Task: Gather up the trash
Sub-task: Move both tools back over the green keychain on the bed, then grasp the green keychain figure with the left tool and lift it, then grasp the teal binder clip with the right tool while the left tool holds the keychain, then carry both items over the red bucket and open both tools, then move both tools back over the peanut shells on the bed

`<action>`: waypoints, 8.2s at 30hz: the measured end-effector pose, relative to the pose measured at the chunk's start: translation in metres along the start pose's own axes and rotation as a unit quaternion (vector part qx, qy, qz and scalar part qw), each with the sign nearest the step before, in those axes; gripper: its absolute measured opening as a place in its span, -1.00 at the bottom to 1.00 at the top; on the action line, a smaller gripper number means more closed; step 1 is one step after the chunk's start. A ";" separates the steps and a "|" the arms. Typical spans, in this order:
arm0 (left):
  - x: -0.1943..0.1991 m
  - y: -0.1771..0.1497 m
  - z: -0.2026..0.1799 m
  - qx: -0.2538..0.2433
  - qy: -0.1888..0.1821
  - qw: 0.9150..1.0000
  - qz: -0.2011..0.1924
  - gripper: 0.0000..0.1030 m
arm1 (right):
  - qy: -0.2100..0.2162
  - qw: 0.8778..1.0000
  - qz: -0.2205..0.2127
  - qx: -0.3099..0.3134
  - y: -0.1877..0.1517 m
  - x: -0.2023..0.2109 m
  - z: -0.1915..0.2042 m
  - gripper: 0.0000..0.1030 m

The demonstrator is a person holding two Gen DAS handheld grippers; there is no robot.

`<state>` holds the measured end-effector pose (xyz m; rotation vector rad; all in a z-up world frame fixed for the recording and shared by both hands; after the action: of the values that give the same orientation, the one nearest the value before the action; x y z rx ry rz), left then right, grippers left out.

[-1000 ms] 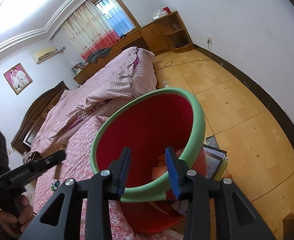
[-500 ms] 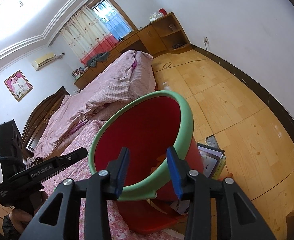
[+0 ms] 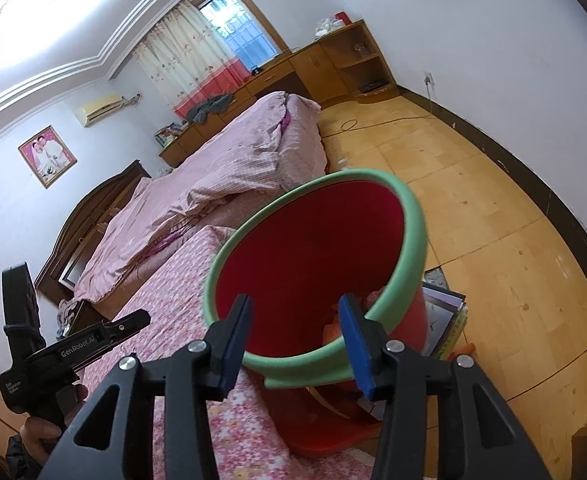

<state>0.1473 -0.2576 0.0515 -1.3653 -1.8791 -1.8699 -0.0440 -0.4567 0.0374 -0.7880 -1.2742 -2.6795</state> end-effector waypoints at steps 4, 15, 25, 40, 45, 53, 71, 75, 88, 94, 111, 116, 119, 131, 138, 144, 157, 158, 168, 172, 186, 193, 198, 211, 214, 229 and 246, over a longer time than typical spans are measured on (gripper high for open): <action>0.008 -0.001 0.034 0.023 0.028 0.999 -0.003 -0.32 | 0.005 1.000 0.005 0.012 -0.004 -0.002 0.014 0.02; 0.022 -0.013 0.117 0.045 0.097 0.994 0.001 -0.09 | 0.019 0.999 0.030 0.040 -0.019 -0.018 0.050 0.09; 0.001 -0.024 0.151 0.039 0.100 0.994 0.024 0.05 | 0.016 0.997 0.052 0.062 -0.029 -0.033 0.074 0.14; -0.023 -0.027 0.161 0.038 0.116 0.992 0.021 0.04 | 0.009 0.994 0.071 0.079 -0.036 -0.044 0.087 0.15; -0.013 -0.030 0.162 0.043 0.105 0.993 0.014 -0.01 | 0.012 0.994 0.074 0.085 -0.038 -0.045 0.092 0.15; 0.021 -0.032 0.189 0.070 0.129 0.989 -0.011 -0.02 | 0.031 0.990 0.077 0.112 -0.039 -0.052 0.119 0.15; 0.064 -0.043 0.288 0.157 0.239 0.957 -0.045 -0.02 | 0.096 0.967 0.145 0.185 -0.091 -0.113 0.221 0.17; 0.064 -0.045 0.297 0.169 0.246 0.953 -0.046 -0.02 | 0.100 0.960 0.162 0.204 -0.105 -0.131 0.240 0.17; 0.059 -0.050 0.308 0.180 0.239 0.953 -0.043 -0.02 | 0.089 0.946 0.192 0.245 -0.136 -0.179 0.274 0.17; 0.057 -0.051 0.308 0.179 0.236 0.954 -0.039 -0.02 | 0.083 0.943 0.178 0.270 -0.144 -0.192 0.286 0.17; 0.071 -0.046 0.279 0.161 0.220 0.961 -0.054 -0.02 | 0.096 0.935 0.179 0.290 -0.151 -0.183 0.285 -0.45; 0.074 -0.043 0.258 0.145 0.206 0.966 -0.058 -0.02 | 0.100 0.946 0.165 0.260 -0.136 -0.160 0.272 -0.45; 0.077 -0.041 0.242 0.138 0.194 0.969 -0.064 -0.02 | 0.102 0.953 0.153 0.240 -0.123 -0.142 0.260 -0.45; 0.095 -0.028 0.177 0.092 0.159 0.979 -0.085 -0.02 | 0.071 0.976 0.084 0.186 -0.074 -0.071 0.196 -0.44; 0.097 -0.010 0.129 0.068 0.109 0.988 -0.085 -0.02 | 0.050 0.985 0.045 0.159 -0.042 -0.040 0.159 -0.44; 0.091 0.005 0.079 0.036 0.059 0.994 -0.083 -0.02 | 0.030 0.989 0.014 0.144 -0.013 -0.020 0.132 -0.44; 0.036 0.019 -0.026 -0.029 -0.029 0.997 -0.062 -0.02 | -0.011 0.994 -0.012 0.108 0.029 -0.017 0.063 -0.44; 0.029 0.019 -0.033 -0.033 -0.038 0.997 -0.058 -0.02 | -0.012 0.994 -0.011 0.106 0.030 -0.018 0.058 -0.44; -0.034 0.013 -0.073 -0.069 -0.059 0.996 -0.013 -0.02 | -0.035 0.997 0.011 0.074 0.032 -0.045 0.008 -0.44; -0.049 0.009 -0.076 -0.076 -0.064 0.995 0.004 -0.02 | -0.036 0.997 0.024 0.069 0.029 -0.054 -0.002 -0.42; -0.040 0.008 -0.074 -0.076 -0.060 0.995 -0.003 0.18 | -0.028 0.998 0.024 0.055 0.029 -0.048 -0.007 -0.11; -0.008 0.005 -0.051 -0.053 -0.041 0.998 -0.011 0.18 | -0.009 0.997 0.022 0.071 0.023 -0.028 0.015 0.00; 0.021 -0.005 -0.027 -0.034 -0.012 0.999 -0.020 0.18 | 0.010 0.997 0.017 0.080 0.017 -0.011 0.038 0.17; 0.115 -0.038 0.048 0.014 0.090 0.993 -0.077 0.18 | 0.049 0.987 0.031 0.149 -0.029 0.021 0.118 0.38; 0.134 -0.050 0.064 0.026 0.109 0.990 -0.086 0.18 | 0.055 0.984 0.032 0.167 -0.042 0.029 0.134 0.40; 0.191 -0.101 0.115 0.077 0.179 0.974 -0.115 0.18 | 0.069 0.977 0.040 0.200 -0.101 0.055 0.169 0.69; 0.221 -0.131 0.114 0.068 0.225 0.960 -0.151 0.18 | 0.061 0.970 0.009 0.235 -0.130 0.078 0.183 0.71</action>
<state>-0.0134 -0.0296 0.0834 -0.5662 -1.9962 -1.9267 -0.0713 -0.2241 0.0788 -0.5552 -1.7532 -2.2226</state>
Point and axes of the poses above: each gripper's, at about its wrist camera, not at the fingertips, and x roughly against the way its jaws point, z to its left, y to its top, the point moved 1 cm from there along -x, roughly the way its jaws point, and after that the axes turned 7 degrees about -z, right-handed, at the moved point
